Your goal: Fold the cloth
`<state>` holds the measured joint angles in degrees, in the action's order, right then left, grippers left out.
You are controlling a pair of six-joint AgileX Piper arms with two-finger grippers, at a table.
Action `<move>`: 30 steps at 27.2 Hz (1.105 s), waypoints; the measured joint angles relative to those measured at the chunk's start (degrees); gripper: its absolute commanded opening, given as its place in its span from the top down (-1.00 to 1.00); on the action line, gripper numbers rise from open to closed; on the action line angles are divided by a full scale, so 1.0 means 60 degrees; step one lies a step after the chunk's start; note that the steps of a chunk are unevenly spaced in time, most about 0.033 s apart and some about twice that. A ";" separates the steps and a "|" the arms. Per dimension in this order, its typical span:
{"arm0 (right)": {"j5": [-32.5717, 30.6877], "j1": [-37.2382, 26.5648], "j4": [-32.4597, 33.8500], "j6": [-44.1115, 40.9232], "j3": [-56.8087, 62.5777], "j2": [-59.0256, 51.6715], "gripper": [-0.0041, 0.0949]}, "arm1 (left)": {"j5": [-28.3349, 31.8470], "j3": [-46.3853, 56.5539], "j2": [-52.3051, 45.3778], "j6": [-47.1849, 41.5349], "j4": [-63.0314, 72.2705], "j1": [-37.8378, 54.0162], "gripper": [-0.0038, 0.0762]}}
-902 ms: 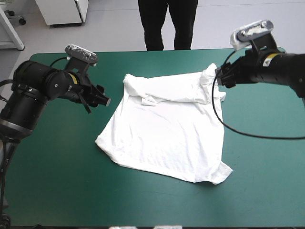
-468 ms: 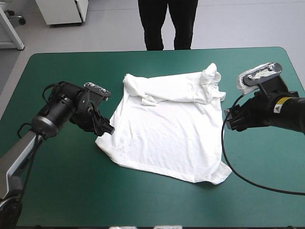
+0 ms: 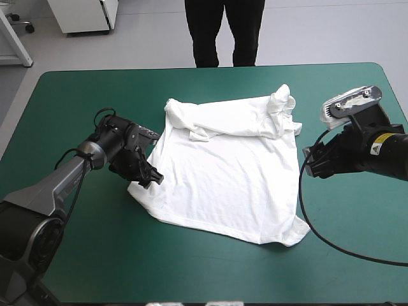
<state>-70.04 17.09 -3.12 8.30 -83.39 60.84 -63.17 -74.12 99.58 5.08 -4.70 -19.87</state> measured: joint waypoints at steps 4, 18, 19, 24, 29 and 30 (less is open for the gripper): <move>-0.0052 0.0000 -0.0012 0.0205 0.0000 0.0000 -0.57 | 0.0060 0.0000 0.0428 0.0012 0.0134 0.0000 -0.33; -0.0292 0.1658 0.1019 0.0359 0.2213 -0.0448 -0.58 | -0.0016 -0.0056 0.0940 0.0747 0.1196 0.0010 0.93; -0.0292 0.1694 0.1092 0.0359 0.2562 -0.0447 -0.58 | -0.0031 -0.0077 0.0976 0.0747 0.1219 0.0010 0.92; -0.0237 0.1704 0.1151 0.0359 0.4602 -0.0393 -0.58 | -0.0153 -0.0132 0.1054 0.0747 0.1333 0.0010 0.93; 0.0802 0.1704 0.0921 0.0359 0.5811 0.0140 -0.57 | -0.0163 -0.0143 0.1061 0.0755 0.1352 0.0010 0.93; 0.1208 0.1704 0.0805 0.0359 0.6026 0.0554 -0.57 | -0.0163 -0.0143 0.1061 0.0755 0.1352 0.0010 0.93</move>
<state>-62.79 27.31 1.71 10.46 -47.24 64.16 -64.15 -74.98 105.95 9.61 3.41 -19.81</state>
